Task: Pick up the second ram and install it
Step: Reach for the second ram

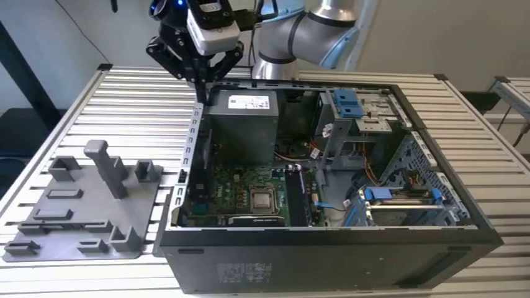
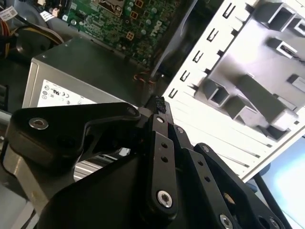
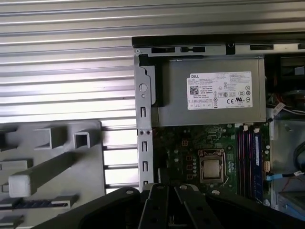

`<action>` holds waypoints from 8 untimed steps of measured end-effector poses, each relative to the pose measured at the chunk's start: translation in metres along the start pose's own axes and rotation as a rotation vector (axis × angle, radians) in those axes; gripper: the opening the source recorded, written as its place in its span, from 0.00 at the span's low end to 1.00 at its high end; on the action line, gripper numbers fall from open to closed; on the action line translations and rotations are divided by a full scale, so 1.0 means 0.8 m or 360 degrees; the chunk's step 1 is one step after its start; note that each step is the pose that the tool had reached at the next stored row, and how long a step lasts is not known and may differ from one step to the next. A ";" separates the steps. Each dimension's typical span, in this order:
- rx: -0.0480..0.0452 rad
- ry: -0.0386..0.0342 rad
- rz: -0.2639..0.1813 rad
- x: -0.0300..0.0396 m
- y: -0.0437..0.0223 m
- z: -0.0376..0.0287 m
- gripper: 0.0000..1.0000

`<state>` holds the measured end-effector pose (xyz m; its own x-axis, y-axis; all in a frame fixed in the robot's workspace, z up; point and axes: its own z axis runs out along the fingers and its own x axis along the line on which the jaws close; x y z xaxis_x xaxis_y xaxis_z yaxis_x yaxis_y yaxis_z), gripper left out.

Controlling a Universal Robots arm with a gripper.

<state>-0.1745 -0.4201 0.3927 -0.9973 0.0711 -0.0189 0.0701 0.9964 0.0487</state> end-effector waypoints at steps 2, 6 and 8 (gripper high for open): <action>0.0000 0.0000 0.0000 0.0027 -0.0039 -0.0002 0.11; 0.0000 0.0000 0.0000 0.0075 -0.0119 -0.0007 0.11; 0.0000 0.0000 0.0000 0.0097 -0.0156 -0.0009 0.11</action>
<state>-0.1830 -0.4320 0.3926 -0.9973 0.0712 -0.0190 0.0702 0.9963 0.0487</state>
